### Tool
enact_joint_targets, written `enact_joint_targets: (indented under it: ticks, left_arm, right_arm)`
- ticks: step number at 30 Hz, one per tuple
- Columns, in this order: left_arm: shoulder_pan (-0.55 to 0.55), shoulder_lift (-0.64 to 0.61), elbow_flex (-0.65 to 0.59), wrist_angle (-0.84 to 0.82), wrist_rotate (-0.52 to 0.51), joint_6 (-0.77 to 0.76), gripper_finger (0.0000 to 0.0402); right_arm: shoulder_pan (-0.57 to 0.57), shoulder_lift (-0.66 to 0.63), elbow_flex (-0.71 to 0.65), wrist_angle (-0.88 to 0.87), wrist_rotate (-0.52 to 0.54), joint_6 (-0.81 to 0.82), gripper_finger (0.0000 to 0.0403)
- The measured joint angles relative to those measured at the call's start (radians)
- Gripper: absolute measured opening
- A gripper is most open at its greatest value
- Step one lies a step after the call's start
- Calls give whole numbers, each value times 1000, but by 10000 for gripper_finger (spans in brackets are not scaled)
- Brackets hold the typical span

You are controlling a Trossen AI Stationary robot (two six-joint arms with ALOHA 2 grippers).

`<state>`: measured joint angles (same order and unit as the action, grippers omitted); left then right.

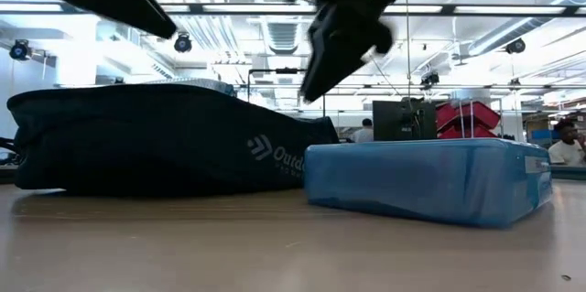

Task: Unpack backpack
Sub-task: Put the blue supply box into the dark blue backpack

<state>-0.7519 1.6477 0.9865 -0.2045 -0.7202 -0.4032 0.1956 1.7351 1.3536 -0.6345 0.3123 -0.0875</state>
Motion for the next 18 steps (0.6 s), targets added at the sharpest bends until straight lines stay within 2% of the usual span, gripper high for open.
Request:
enact_joint_targets:
  ticks: [6,9,15,18]
  left_arm:
    - [30,115,47,193,1,164,80]
    - [57,174,80,265,36,208,80]
    - [126,305,184,425,57,261,80]
    - [159,384,255,402,68,264,80]
  right_arm:
    - [113,-153,-72,-213,-33,180,234]
    - [177,-211,-150,-277,-34,274,225]
    - [235,-300,-420,-186,-33,326,215]
    - [230,-305,-542,-103,-20,347,216]
